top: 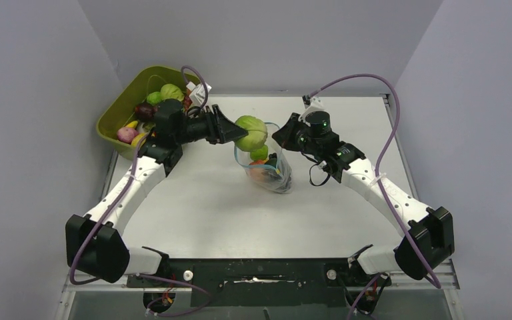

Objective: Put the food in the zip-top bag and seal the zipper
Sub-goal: Place the fake vegetable in the zipper food storage bag.

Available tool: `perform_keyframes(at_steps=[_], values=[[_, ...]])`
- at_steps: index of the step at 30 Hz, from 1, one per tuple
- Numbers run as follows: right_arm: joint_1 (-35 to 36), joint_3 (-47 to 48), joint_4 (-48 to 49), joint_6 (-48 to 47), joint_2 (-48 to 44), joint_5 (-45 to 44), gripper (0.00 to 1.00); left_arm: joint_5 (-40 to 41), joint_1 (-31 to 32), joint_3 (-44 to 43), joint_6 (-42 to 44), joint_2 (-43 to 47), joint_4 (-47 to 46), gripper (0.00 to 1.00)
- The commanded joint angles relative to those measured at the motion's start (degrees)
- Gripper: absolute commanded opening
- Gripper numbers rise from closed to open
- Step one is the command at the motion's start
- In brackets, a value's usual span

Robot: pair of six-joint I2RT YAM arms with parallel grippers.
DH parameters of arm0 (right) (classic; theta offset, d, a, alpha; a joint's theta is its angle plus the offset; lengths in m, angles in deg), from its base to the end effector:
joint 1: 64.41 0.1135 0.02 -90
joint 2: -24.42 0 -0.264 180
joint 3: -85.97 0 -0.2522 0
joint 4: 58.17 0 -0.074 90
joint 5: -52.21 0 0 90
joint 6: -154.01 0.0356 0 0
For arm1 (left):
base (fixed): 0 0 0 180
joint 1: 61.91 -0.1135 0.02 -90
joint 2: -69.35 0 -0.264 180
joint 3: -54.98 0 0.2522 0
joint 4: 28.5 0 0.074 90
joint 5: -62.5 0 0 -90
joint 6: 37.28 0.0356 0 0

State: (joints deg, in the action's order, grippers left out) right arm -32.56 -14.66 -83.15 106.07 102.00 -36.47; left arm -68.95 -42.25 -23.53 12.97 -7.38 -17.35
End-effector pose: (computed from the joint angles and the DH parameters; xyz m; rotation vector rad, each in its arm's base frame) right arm 0.2680 0.1675 0.3360 0.1692 2.0720 0.8434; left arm 0.2848 -0.1268 0.3619 0.2566 1.8846 -1.3566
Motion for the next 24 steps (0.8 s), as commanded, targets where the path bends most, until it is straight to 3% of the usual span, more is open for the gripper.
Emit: perform_keyframes(at_steps=[1, 9, 14, 24], values=[[-0.43, 1.98, 3.49, -0.65, -1.64, 0.57, 0.02, 1.2, 1.25, -0.91, 2.94, -0.87, -0.63, 0.39], [-0.57, 2.25, 3.66, -1.17, -1.56, 1.55, 0.02, 6.29, 5.06, -2.72, 8.26, -5.34, 4.65, 0.4], [-0.7, 2.01, 3.56, -1.37, -1.46, 2.94, 0.02, 13.14, 7.19, -5.99, 12.05, -6.62, 10.96, 0.47], [-0.61, 1.64, 3.4, -1.86, -1.44, 3.88, 0.03, 11.3, 8.54, -11.66, 14.45, -7.99, 16.4, 0.74]])
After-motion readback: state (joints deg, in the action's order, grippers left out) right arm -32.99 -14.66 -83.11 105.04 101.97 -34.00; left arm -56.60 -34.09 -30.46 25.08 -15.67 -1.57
